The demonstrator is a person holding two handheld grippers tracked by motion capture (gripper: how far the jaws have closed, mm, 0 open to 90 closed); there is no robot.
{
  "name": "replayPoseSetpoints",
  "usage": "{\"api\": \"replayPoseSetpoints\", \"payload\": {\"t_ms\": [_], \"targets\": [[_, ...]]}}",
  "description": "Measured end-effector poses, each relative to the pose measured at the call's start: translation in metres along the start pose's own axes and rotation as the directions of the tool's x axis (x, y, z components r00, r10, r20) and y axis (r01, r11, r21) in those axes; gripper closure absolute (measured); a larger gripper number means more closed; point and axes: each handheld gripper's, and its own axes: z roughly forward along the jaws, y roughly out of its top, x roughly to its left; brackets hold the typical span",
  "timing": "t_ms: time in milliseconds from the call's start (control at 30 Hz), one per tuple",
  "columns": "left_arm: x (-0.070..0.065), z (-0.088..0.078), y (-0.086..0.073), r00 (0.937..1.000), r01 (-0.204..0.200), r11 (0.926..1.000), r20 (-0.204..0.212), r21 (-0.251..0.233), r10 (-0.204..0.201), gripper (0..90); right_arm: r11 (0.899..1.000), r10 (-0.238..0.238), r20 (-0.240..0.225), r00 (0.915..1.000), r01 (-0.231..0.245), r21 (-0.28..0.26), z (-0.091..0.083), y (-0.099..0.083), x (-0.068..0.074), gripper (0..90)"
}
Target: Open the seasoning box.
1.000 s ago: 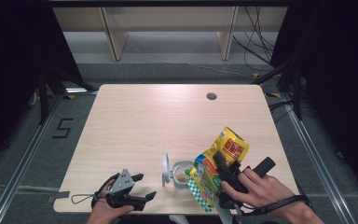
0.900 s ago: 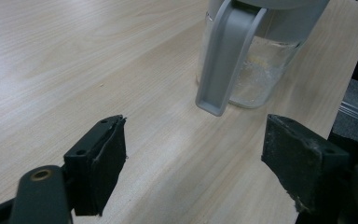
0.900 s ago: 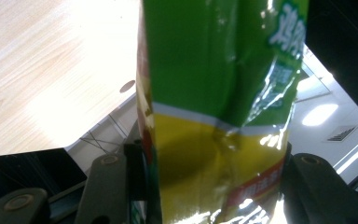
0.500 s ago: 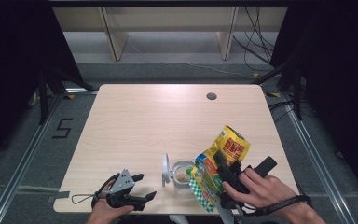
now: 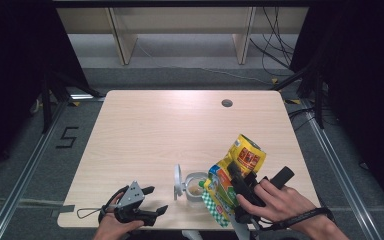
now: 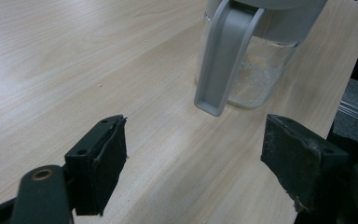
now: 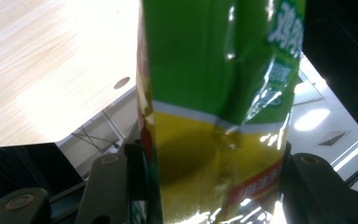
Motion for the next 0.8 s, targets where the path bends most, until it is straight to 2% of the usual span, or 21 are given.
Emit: {"api": "replayPoseSetpoints", "payload": {"t_ms": [33, 100, 133, 167, 200, 267, 333, 367, 400, 433, 467, 500, 567, 667, 700, 767, 800], "targets": [[0.0018, -0.0011, 0.0002, 0.9998, -0.02, 0.9997, -0.008, 0.016, 0.02, 21.6, 1.0, 0.018, 0.005, 0.9998, -0.018, 0.003, -0.0005, -0.0005, 0.0009, 52.4], [0.0011, -0.0004, -0.0002, 1.0, -0.001, 1.0, -0.003, 0.002, 0.001, 21.6, 1.0, 0.004, 0.003, 1.0, -0.004, -0.003, -0.0002, -0.0015, 0.0, 52.4], [0.001, -0.0001, -0.0004, 1.0, -0.001, 1.0, -0.006, 0.002, 0.001, 21.6, 1.0, 0.016, 0.009, 0.9998, -0.016, 0.0, -0.001, -0.0021, 0.0, 52.4], [0.0011, -0.0001, -0.0003, 1.0, -0.003, 1.0, -0.003, 0.005, 0.003, 21.6, 1.0, 0.005, 0.002, 1.0, -0.005, 0.001, -0.001, -0.0023, -0.0001, 52.5], [-0.0007, 0.0004, -0.0008, 0.9997, 0.024, 0.9997, -0.003, 0.005, -0.024, 21.6, 1.0, 0.004, 0.004, 1.0, -0.004, -0.004, -0.0013, -0.0027, -0.0004, 52.5], [-0.001, 0.0005, -0.0006, 0.9997, 0.024, 0.9997, -0.002, 0.005, -0.024, 21.6, 1.0, -0.001, 0.004, 1.0, 0.001, -0.002, -0.0015, -0.003, -0.0004, 52.5], [0.0004, 0.0002, 0.0, 1.0, -0.006, 1.0, -0.003, 0.005, 0.006, 21.6, 1.0, -0.002, 0.003, 1.0, 0.002, -0.002, -0.0015, -0.0031, -0.0003, 52.5], [0.0006, 0.0001, -0.0001, 1.0, -0.006, 1.0, -0.004, 0.005, 0.006, 21.6, 1.0, -0.001, 0.003, 1.0, 0.001, -0.003, -0.0015, -0.0032, -0.0001, 52.5], [-0.0008, 0.0004, -0.0007, 0.9997, 0.025, 0.9997, -0.004, 0.004, -0.025, 21.6, 1.0, 0.0, 0.002, 1.0, 0.0, -0.004, -0.0014, -0.0033, 0.0001, 52.5], [-0.0005, 0.0004, -0.0008, 0.9997, 0.025, 0.9997, -0.004, 0.004, -0.025, 21.6, 1.0, 0.001, -0.001, 1.0, -0.001, -0.003, -0.0013, -0.0032, 0.0004, 52.5], [0.0008, 0.0, -0.0003, 1.0, 0.001, 1.0, -0.004, 0.004, -0.001, 21.6, 1.0, 0.001, -0.002, 1.0, -0.001, -0.004, -0.0013, -0.0032, 0.0006, 52.6], [0.0008, 0.0002, -0.0003, 1.0, -0.003, 1.0, -0.008, 0.0, 0.003, 21.6, 1.0, 0.001, -0.003, 1.0, -0.001, -0.005, -0.0014, -0.0033, 0.0007, 52.6], [-0.0007, 0.0003, -0.0008, 0.9997, 0.026, 0.9997, -0.003, 0.004, -0.026, 21.6, 1.0, 0.001, -0.003, 1.0, -0.001, -0.006, -0.0016, -0.0035, 0.0009, 52.7], [-0.0008, 0.0006, -0.0008, 0.9997, 0.023, 0.9997, -0.002, 0.007, -0.023, 21.5, 1.0, 0.0, -0.001, 1.0, 0.0, -0.006, -0.0024, -0.004, 0.0011, 52.7], [0.0006, 0.0004, -0.0003, 1.0, -0.002, 1.0, -0.003, 0.008, 0.002, 21.5, 1.0, 0.012, 0.005, 0.9999, -0.012, -0.005, -0.0032, -0.0045, 0.0014, 52.9], [0.0007, 0.0003, -0.0002, 1.0, -0.004, 1.0, -0.003, 0.007, 0.004, 21.4, 1.0, -0.001, -0.002, 1.0, 0.001, -0.005, -0.0034, -0.0051, 0.0009, 53.0], [-0.0007, 0.0006, -0.0007, 0.9998, 0.02, 0.9998, -0.003, 0.006, -0.02, 21.5, 1.0, -0.004, -0.002, 1.0, 0.004, -0.004, -0.0038, -0.0053, 0.0006, 53.0]]}}
